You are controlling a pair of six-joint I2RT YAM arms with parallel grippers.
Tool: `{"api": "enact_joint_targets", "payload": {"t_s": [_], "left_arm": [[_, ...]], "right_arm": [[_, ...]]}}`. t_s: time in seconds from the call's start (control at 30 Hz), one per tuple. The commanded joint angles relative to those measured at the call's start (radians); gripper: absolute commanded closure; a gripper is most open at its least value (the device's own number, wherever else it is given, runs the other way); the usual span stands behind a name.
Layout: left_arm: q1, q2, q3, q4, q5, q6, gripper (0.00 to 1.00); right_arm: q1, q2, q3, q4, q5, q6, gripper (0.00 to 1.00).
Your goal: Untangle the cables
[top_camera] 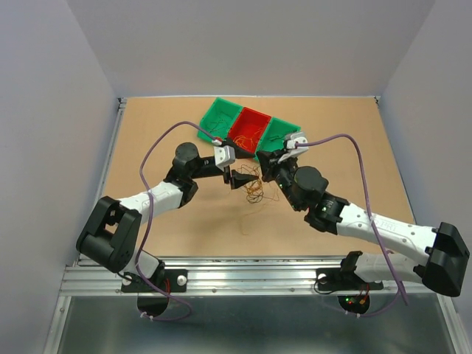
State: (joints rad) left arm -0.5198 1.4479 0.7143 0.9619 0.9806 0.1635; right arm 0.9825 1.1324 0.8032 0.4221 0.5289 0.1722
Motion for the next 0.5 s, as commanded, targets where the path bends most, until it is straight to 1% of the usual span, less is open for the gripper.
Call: {"api": "enact_joint_targets", "payload": {"t_s": [0.0, 0.03, 0.07, 0.1, 0.13, 0.17, 0.2, 0.27, 0.33, 0.47], "left_arm": [[-0.003, -0.032, 0.047, 0.063, 0.055, -0.022, 0.25], [-0.003, -0.032, 0.048, 0.06, 0.059, -0.021, 0.36], [-0.005, -0.031, 0.048, 0.057, 0.059, -0.019, 0.42], [-0.005, -0.027, 0.051, 0.051, 0.061, -0.018, 0.55], [-0.006, -0.026, 0.051, 0.046, 0.059, -0.016, 0.55], [-0.008, -0.024, 0.057, 0.04, 0.053, -0.012, 0.71], [-0.008, -0.021, 0.063, 0.031, 0.047, -0.012, 0.8], [-0.008, -0.012, 0.082, 0.003, 0.047, -0.01, 0.9], [-0.008, -0.003, 0.099, -0.017, 0.055, -0.015, 0.92], [-0.008, 0.005, 0.109, -0.029, 0.063, -0.022, 0.9]], "right_arm": [[0.002, 0.039, 0.039, 0.05, -0.061, -0.013, 0.99], [0.002, 0.056, 0.045, 0.05, -0.067, -0.01, 1.0], [0.002, 0.061, 0.053, 0.05, -0.069, -0.008, 0.99], [0.002, 0.069, 0.054, 0.053, -0.072, -0.005, 0.99], [0.002, 0.069, 0.056, 0.053, -0.072, -0.005, 0.99], [0.002, 0.07, 0.056, 0.056, -0.076, -0.004, 0.99], [0.002, 0.07, 0.054, 0.061, -0.079, -0.003, 0.99], [0.002, 0.07, 0.051, 0.067, -0.086, -0.005, 0.99], [0.002, 0.07, 0.05, 0.07, -0.083, -0.005, 0.99], [0.002, 0.069, 0.045, 0.072, -0.075, -0.029, 0.99]]}}
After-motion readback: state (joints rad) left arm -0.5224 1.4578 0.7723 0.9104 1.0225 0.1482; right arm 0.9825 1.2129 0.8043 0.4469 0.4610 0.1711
